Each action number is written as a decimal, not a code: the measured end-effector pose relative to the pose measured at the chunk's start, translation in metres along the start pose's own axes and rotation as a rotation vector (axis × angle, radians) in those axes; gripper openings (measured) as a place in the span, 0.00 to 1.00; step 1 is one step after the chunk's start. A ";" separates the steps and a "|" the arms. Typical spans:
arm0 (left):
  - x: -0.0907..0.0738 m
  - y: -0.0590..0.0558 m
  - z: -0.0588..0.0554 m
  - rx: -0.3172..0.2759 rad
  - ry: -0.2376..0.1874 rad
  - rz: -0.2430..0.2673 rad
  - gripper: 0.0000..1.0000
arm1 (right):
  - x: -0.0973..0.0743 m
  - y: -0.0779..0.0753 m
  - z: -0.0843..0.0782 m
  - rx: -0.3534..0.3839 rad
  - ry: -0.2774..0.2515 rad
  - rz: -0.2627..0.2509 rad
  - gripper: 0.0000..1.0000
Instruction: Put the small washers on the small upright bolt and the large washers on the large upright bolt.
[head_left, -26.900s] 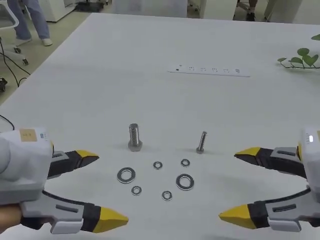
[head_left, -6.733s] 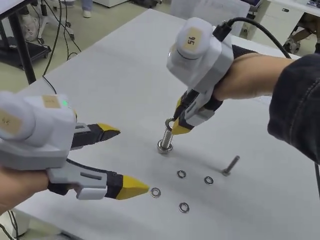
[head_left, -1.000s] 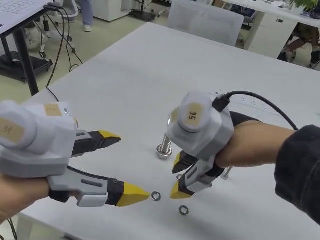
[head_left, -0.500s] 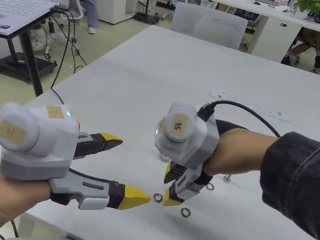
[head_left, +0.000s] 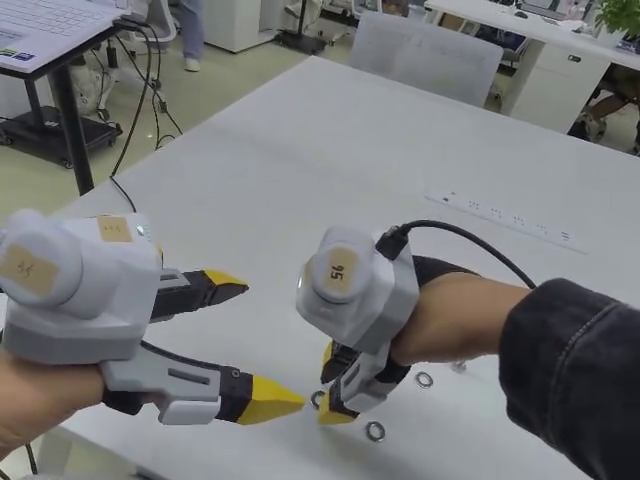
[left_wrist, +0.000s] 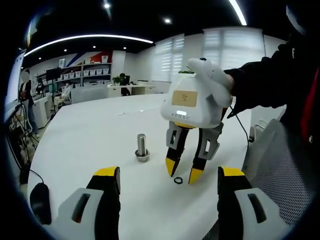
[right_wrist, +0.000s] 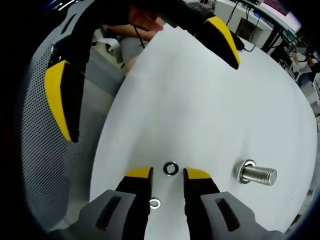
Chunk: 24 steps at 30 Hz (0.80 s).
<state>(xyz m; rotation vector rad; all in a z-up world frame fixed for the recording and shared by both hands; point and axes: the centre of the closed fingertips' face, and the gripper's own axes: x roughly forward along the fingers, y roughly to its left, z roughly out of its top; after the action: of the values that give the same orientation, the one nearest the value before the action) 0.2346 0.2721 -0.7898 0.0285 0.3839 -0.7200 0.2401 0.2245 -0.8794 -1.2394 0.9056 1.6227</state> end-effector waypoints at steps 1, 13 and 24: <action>0.000 0.000 0.000 0.000 0.000 0.000 0.79 | 0.000 0.000 0.000 -0.002 0.002 0.000 0.25; 0.000 -0.002 0.002 0.002 -0.003 -0.001 0.79 | 0.003 0.000 -0.003 -0.028 0.022 -0.018 0.23; -0.001 0.000 0.003 0.000 -0.012 0.006 0.79 | 0.003 -0.002 -0.004 -0.059 0.039 -0.039 0.21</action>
<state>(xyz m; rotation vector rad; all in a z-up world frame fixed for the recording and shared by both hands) 0.2349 0.2718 -0.7867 0.0254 0.3721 -0.7144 0.2430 0.2221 -0.8836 -1.3261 0.8574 1.6095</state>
